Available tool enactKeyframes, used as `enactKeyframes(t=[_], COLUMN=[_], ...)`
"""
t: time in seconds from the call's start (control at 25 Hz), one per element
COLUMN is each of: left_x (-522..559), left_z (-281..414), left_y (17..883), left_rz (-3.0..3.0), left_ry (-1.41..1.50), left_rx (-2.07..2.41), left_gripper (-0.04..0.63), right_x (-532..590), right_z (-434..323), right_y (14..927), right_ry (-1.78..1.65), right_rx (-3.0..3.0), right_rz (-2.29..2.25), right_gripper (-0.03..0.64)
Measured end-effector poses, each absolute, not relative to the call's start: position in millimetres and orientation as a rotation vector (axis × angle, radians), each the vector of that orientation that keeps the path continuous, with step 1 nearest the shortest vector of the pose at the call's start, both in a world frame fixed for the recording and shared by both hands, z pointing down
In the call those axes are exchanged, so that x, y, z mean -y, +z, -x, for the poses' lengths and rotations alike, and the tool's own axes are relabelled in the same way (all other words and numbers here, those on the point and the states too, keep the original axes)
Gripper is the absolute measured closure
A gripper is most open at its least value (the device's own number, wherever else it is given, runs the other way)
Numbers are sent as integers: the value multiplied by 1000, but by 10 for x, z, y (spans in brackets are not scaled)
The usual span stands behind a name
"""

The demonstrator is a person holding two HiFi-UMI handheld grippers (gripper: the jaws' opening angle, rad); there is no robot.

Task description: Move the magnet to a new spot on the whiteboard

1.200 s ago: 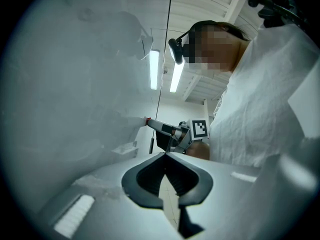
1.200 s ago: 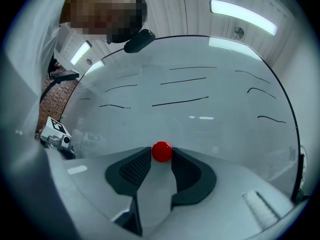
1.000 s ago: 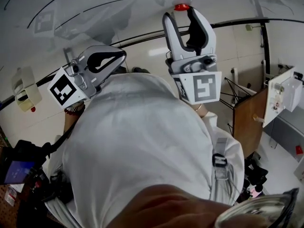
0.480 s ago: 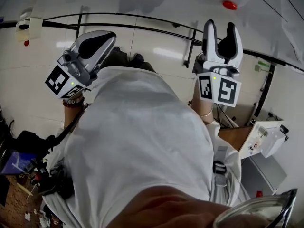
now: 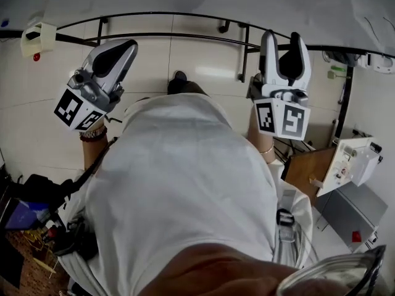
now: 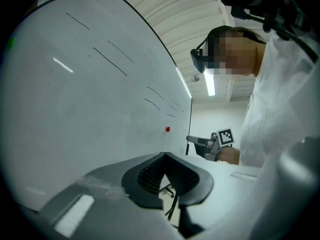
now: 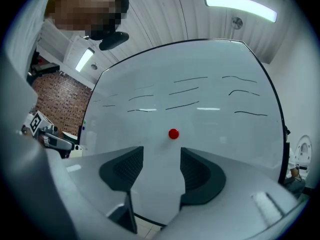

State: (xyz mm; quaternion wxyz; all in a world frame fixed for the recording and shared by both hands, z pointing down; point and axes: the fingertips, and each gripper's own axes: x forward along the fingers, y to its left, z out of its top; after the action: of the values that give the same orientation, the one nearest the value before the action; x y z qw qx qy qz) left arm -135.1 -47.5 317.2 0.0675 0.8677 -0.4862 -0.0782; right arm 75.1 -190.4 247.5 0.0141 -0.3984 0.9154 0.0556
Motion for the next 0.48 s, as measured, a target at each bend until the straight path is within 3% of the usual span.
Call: enactKeyframes(t=[0.48], left_x=[-671], left_z=[1493], left_y=[3267], left_rz=[-2648], left_ry=[-228], left_rx=[1346], left_gripper=[589], right_x=[511], right_z=[-605], right_y=[2522], right_ry=[171], right_rx=[-2778], right_rz=[1270], right_gripper=[407])
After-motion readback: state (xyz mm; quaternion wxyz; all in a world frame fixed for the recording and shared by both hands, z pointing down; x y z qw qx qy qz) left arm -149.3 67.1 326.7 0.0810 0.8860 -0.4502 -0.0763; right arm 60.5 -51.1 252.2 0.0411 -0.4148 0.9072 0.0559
